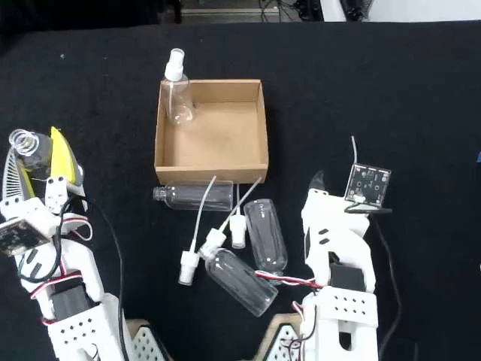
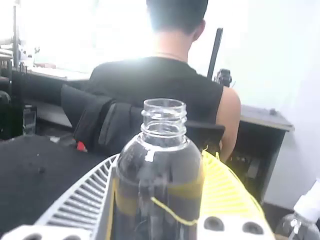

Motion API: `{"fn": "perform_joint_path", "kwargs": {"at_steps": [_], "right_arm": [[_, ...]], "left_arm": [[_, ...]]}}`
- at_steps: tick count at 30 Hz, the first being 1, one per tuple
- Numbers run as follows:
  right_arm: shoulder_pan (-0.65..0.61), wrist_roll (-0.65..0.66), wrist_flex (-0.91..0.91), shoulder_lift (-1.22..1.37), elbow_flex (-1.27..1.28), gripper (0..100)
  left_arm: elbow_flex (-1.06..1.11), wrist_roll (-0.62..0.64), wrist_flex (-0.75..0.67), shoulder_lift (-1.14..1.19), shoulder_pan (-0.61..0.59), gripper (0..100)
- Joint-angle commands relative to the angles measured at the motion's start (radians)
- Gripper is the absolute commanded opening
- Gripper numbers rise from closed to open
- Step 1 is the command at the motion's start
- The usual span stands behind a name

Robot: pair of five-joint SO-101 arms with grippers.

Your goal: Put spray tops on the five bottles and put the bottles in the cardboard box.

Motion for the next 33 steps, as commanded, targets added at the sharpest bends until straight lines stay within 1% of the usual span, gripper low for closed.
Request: {"fn": "perform_joint_path", "kwargs": {"at_steps": [1, 3, 5, 9, 11, 12, 14, 16, 18, 19, 20, 25, 33], "right_arm": [[-0.015, 0.000, -0.003, -0.018, -0.001, 21.5], [-0.015, 0.000, -0.003, -0.018, -0.001, 21.5], [-0.015, 0.000, -0.003, -0.018, -0.001, 21.5], [-0.015, 0.000, -0.003, -0.018, -0.001, 21.5], [-0.015, 0.000, -0.003, -0.018, -0.001, 21.5], [-0.015, 0.000, -0.003, -0.018, -0.001, 21.5], [-0.015, 0.000, -0.003, -0.018, -0.001, 21.5], [-0.015, 0.000, -0.003, -0.018, -0.001, 21.5], [-0.015, 0.000, -0.003, -0.016, -0.001, 21.5], [-0.015, 0.000, -0.003, -0.016, -0.001, 21.5], [-0.015, 0.000, -0.003, -0.015, -0.001, 21.5], [-0.015, 0.000, 0.014, -0.022, -0.001, 21.5], [-0.015, 0.000, 0.014, -0.022, -0.001, 21.5]], "left_arm": [[0.016, 0.008, -0.195, -0.009, 0.008, 3], [0.016, 0.008, -0.339, -0.009, 0.008, 3], [0.016, 0.008, -0.433, -0.009, 0.008, 3], [0.016, 0.008, -0.442, -0.006, 0.005, 3], [0.016, 0.008, -0.393, -0.002, 0.004, 3], [0.016, 0.008, -0.345, -0.002, 0.002, 3], [0.016, 0.008, -0.199, -0.002, 0.002, 3], [0.016, 0.008, 0.014, -0.002, 0.002, 3], [0.016, 0.008, 0.296, -0.002, 0.008, 3], [0.013, 0.008, 0.408, -0.014, 0.013, 3], [-0.008, 0.008, 0.428, -0.023, 0.021, 3], [0.018, 0.006, 0.347, -0.021, 0.015, 3], [0.015, 0.002, 0.339, -0.021, 0.008, 3]]}}
